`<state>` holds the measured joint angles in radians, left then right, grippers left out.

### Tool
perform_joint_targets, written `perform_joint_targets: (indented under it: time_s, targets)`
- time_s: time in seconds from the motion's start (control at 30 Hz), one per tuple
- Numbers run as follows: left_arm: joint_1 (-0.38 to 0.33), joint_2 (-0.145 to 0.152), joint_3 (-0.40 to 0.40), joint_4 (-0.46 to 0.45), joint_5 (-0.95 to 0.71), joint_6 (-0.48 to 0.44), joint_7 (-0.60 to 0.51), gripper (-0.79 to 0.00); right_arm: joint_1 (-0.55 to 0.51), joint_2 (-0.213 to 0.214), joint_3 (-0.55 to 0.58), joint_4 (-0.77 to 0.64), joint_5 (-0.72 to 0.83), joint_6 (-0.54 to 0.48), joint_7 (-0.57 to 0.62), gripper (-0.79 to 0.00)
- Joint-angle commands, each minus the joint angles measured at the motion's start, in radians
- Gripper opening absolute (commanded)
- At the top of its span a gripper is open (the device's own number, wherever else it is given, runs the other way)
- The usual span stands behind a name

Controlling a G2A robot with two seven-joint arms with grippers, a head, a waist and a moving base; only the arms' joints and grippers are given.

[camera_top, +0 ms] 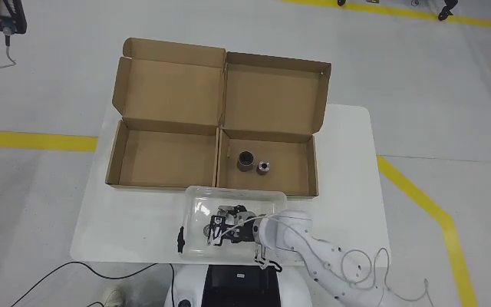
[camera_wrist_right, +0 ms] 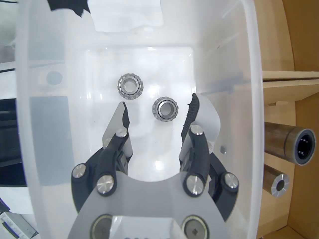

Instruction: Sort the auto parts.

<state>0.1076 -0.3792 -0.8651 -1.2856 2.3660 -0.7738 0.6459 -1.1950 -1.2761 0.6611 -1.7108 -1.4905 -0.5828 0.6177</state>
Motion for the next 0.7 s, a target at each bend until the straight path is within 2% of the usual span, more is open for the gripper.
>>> perform_joint_targets:
  time_s: [0.0,0.67]
  targets:
    - [0.0,0.0,0.0,0.0,0.0,0.0,0.0,0.0,0.009,-0.005,-0.008,0.015,-0.001,0.014,0.01,-0.36]
    - [0.0,0.0,0.0,0.0,0.0,0.0,0.0,0.0,0.083,-0.047,-0.056,0.152,0.024,0.051,-0.003,-0.409]
